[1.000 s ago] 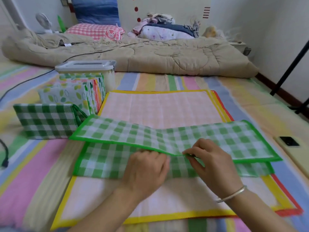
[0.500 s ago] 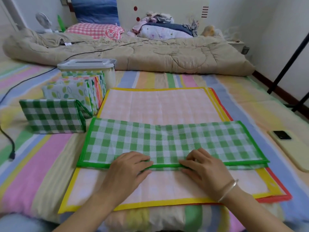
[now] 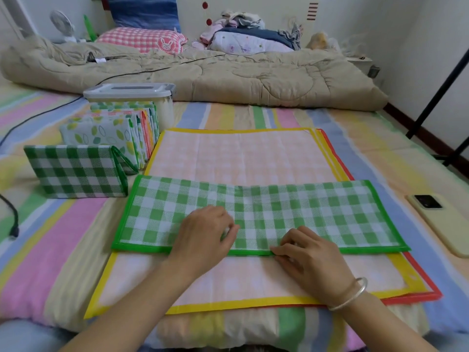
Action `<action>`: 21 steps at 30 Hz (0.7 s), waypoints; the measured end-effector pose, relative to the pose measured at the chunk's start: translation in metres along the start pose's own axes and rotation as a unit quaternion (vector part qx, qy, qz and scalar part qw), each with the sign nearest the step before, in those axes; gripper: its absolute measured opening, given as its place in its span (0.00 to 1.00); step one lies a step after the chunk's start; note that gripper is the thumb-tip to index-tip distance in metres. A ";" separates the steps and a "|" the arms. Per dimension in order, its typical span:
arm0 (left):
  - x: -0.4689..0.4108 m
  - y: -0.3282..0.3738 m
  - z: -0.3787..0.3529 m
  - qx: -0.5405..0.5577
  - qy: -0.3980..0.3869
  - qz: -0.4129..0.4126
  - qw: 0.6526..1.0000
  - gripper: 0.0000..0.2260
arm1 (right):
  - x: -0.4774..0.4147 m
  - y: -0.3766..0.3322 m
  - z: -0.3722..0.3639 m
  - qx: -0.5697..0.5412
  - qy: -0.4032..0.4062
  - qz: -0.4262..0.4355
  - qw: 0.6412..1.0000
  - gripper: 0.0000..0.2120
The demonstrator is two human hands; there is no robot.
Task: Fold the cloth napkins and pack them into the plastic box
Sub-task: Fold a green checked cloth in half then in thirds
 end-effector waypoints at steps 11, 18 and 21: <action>-0.020 0.012 -0.086 -0.117 -0.245 -0.040 0.962 0.35 | -0.018 0.026 0.002 -0.010 -0.019 -0.171 0.985 0.12; -0.021 0.016 -0.083 -0.116 -0.222 -0.037 0.967 0.36 | -0.086 0.043 -0.059 -0.013 -0.104 -0.233 0.967 0.29; -0.019 0.014 -0.086 -0.126 -0.225 -0.028 0.966 0.35 | -0.071 0.067 -0.074 0.005 -0.181 -0.292 0.939 0.27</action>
Point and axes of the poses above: each hand's wrist, its own x-axis away from the middle knuckle, its own z-axis out of the back of the hand, y = z × x, the point moved 8 cm from there along -x, towards the middle knuckle, and after that the axes turned 12 degrees about -x, right-handed, at the moved point
